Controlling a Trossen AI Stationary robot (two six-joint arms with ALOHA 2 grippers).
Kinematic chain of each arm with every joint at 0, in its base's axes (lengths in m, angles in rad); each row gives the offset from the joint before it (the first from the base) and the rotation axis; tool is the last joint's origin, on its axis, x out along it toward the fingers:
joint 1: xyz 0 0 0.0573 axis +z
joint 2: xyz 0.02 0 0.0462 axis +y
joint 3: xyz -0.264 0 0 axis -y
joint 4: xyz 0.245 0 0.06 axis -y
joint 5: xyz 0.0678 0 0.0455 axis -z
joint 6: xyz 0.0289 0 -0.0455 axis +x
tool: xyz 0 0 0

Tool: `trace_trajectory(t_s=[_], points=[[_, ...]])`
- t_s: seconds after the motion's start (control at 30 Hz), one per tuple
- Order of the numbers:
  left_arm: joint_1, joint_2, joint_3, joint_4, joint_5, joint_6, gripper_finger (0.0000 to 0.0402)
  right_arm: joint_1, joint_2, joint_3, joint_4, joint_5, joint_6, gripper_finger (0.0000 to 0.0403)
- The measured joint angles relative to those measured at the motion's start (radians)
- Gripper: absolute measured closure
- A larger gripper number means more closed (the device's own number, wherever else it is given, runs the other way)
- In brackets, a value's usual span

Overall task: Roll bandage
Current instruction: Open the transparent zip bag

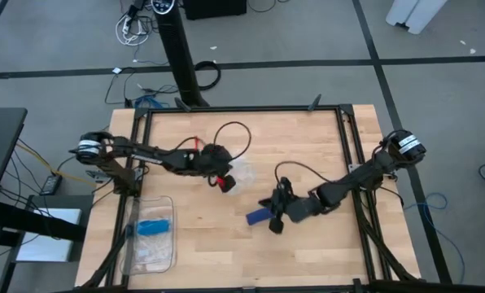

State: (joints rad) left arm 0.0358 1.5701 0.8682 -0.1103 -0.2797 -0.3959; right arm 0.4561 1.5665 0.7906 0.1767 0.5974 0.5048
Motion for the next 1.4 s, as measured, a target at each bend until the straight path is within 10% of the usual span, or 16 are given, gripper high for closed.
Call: trace_trajectory(t_s=[0.27,0.7,0.93,1.23,1.4], points=[[-0.06,-0.06,-0.337,0.676,0.188,-0.135,0.0396,-0.321,0.002,0.0,0.029,-0.256,0.01,0.0365],[-0.178,-0.06,-0.409,0.831,0.078,-0.215,0.036,-0.523,0.169,0.0,0.14,-0.417,0.005,0.0272],[-0.177,-0.06,-0.385,0.666,-0.112,-0.353,0.0329,-0.482,0.16,0.0,0.151,-0.374,-0.033,0.0269],[-0.184,-0.087,-0.167,-0.069,-0.205,-0.564,0.0321,-0.456,0.157,0.0,0.159,-0.373,-0.055,0.0269],[-0.189,-0.086,-0.198,-0.216,-0.221,-0.721,0.0321,-0.456,0.157,0.0,0.161,-0.37,-0.066,0.0267]])
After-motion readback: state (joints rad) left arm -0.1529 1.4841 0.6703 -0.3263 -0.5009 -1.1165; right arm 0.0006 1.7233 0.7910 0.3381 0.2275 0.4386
